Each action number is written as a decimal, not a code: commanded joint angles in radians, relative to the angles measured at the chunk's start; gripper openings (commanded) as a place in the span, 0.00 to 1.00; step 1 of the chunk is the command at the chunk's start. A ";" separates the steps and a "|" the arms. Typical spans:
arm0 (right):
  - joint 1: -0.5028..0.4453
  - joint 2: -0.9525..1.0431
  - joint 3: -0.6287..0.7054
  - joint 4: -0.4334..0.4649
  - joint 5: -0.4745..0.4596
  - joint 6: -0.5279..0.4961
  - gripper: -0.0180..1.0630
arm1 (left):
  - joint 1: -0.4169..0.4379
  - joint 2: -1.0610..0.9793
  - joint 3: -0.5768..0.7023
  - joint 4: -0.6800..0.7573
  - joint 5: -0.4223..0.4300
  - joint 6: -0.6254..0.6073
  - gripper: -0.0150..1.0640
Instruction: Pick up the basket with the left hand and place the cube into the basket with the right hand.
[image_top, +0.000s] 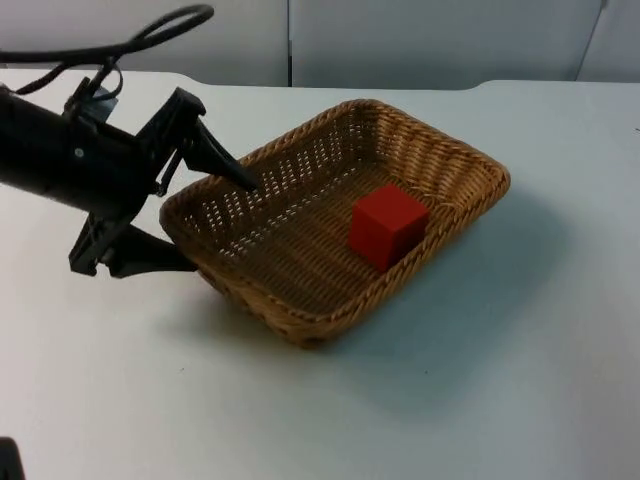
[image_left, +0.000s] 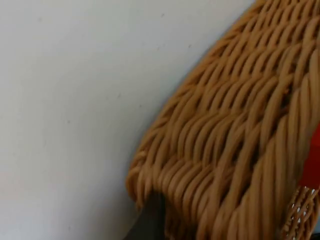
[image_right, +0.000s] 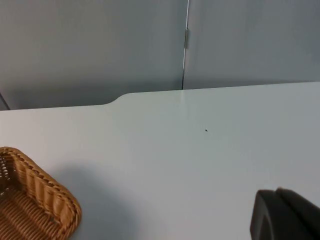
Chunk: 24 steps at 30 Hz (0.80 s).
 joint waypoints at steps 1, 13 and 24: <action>-0.005 -0.003 0.004 -0.005 -0.002 -0.008 0.01 | -0.001 -0.017 -0.078 0.236 0.009 -0.173 0.81; -0.005 -0.003 0.004 -0.005 -0.009 -0.008 0.01 | -0.001 -0.049 -0.287 0.923 0.068 -0.598 0.81; -0.005 -0.028 0.004 -0.151 -0.058 0.002 0.03 | -0.004 -0.303 -0.525 1.195 0.058 -0.543 0.01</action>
